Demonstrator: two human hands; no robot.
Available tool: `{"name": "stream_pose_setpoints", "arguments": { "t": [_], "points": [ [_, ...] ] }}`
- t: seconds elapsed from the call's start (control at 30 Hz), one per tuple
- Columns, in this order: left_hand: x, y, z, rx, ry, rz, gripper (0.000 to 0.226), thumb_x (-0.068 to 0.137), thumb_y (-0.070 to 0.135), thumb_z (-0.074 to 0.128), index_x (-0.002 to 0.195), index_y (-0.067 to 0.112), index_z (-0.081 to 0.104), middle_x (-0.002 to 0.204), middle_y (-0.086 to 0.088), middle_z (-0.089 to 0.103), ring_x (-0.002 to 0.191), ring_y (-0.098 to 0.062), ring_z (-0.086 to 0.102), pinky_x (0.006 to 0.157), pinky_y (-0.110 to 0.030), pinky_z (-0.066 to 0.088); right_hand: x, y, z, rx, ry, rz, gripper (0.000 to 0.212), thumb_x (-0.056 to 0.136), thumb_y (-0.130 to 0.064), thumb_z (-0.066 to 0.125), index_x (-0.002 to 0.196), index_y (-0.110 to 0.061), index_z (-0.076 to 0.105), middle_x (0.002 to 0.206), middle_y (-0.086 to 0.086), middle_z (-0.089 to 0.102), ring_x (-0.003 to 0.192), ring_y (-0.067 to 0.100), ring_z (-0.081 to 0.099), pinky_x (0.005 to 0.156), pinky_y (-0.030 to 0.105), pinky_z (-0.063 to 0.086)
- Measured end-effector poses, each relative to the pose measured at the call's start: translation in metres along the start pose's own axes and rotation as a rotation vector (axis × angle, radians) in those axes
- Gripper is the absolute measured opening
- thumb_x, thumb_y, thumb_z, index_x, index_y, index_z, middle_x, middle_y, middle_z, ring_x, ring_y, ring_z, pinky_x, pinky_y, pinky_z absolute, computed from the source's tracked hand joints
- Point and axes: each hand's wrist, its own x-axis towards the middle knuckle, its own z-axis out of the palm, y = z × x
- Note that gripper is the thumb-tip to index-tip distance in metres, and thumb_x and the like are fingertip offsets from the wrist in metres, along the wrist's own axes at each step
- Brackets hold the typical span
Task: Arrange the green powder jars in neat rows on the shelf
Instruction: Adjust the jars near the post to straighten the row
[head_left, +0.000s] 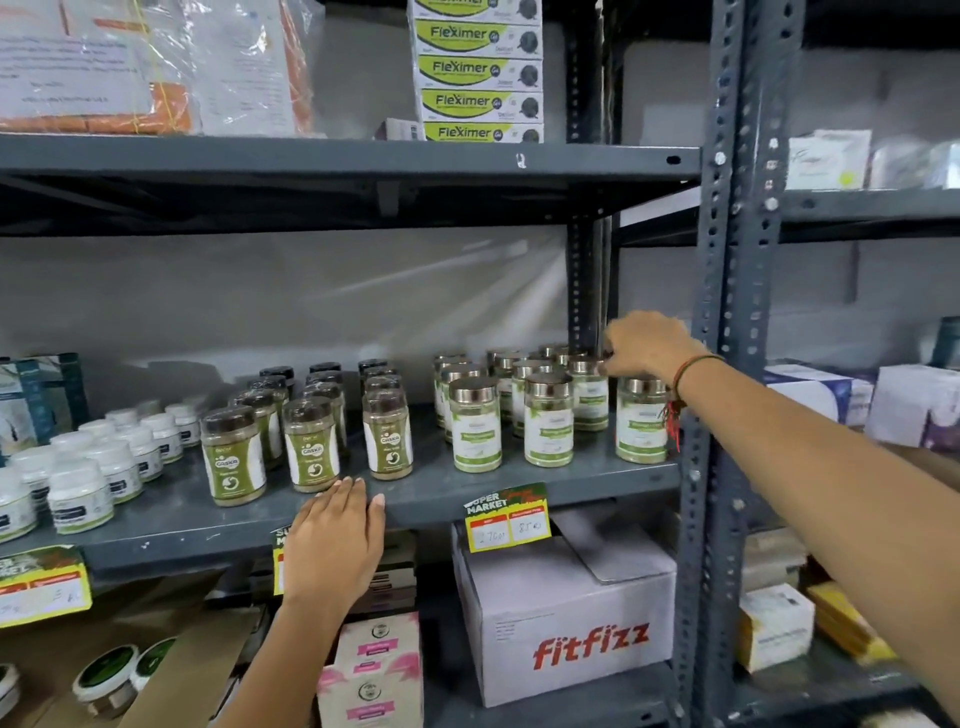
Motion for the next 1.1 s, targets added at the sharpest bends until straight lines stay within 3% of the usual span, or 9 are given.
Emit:
{"name": "stream_pose_setpoints", "arguments": {
  "t": [0.17, 0.23, 0.3, 0.4, 0.53, 0.7, 1.1],
  "points": [
    [-0.001, 0.001, 0.000, 0.000, 0.014, -0.009, 0.056, 0.093, 0.041, 0.033, 0.107, 0.001, 0.070, 0.106, -0.017, 0.071, 0.101, -0.031, 0.066, 0.090, -0.045, 0.050, 0.007, 0.005, 0.012, -0.107, -0.187, 0.060, 0.065, 0.093, -0.065, 0.044, 0.125, -0.011, 0.061, 0.127, 0.011, 0.059, 0.120, 0.031, 0.053, 0.095, 0.046, 0.050],
    [-0.002, 0.000, 0.001, -0.002, 0.017, -0.007, 0.056, 0.093, 0.041, 0.034, 0.108, 0.001, 0.070, 0.107, -0.017, 0.071, 0.102, -0.031, 0.066, 0.090, -0.045, 0.050, 0.010, 0.007, 0.015, -0.120, -0.207, 0.069, 0.055, 0.094, -0.060, 0.047, 0.113, -0.011, 0.064, 0.122, 0.009, 0.061, 0.110, 0.029, 0.056, 0.090, 0.042, 0.050],
    [-0.002, 0.000, 0.001, -0.004, 0.019, -0.007, 0.056, 0.093, 0.042, 0.034, 0.108, 0.002, 0.070, 0.107, -0.016, 0.071, 0.101, -0.030, 0.066, 0.090, -0.045, 0.050, 0.013, 0.009, 0.019, -0.127, -0.198, 0.066, 0.037, 0.090, -0.046, 0.059, 0.092, -0.010, 0.066, 0.099, 0.006, 0.064, 0.091, 0.026, 0.056, 0.088, 0.041, 0.055],
    [-0.001, 0.001, 0.001, -0.009, 0.024, -0.011, 0.056, 0.093, 0.042, 0.034, 0.108, 0.002, 0.070, 0.107, -0.016, 0.071, 0.101, -0.030, 0.067, 0.090, -0.045, 0.050, 0.016, 0.011, 0.023, -0.138, -0.169, 0.059, 0.026, 0.082, -0.031, 0.065, 0.097, -0.010, 0.070, 0.084, 0.003, 0.060, 0.084, 0.024, 0.057, 0.083, 0.040, 0.058],
    [-0.001, 0.000, 0.002, -0.006, 0.029, -0.009, 0.057, 0.093, 0.043, 0.034, 0.108, 0.002, 0.070, 0.107, -0.016, 0.072, 0.101, -0.030, 0.067, 0.090, -0.045, 0.050, 0.018, 0.008, 0.027, -0.099, -0.117, 0.009, 0.035, 0.086, -0.040, 0.064, 0.107, -0.011, 0.065, 0.096, 0.005, 0.059, 0.088, 0.025, 0.056, 0.076, 0.039, 0.051],
    [-0.002, -0.001, 0.001, 0.001, 0.019, -0.013, 0.058, 0.094, 0.044, 0.032, 0.109, 0.002, 0.070, 0.108, -0.016, 0.071, 0.102, -0.030, 0.066, 0.091, -0.045, 0.049, 0.026, 0.005, 0.035, -0.025, -0.064, -0.027, 0.047, 0.084, -0.050, 0.067, 0.115, -0.014, 0.066, 0.113, 0.009, 0.065, 0.106, 0.031, 0.062, 0.085, 0.043, 0.054],
    [-0.001, 0.001, -0.003, 0.007, 0.000, -0.023, 0.057, 0.094, 0.043, 0.033, 0.110, 0.002, 0.069, 0.109, -0.016, 0.071, 0.103, -0.029, 0.066, 0.091, -0.045, 0.049, 0.028, 0.013, 0.037, 0.096, -0.079, -0.050, 0.053, 0.081, -0.056, 0.069, 0.123, -0.022, 0.066, 0.122, 0.007, 0.065, 0.111, 0.029, 0.061, 0.095, 0.046, 0.054]
  ]
}}
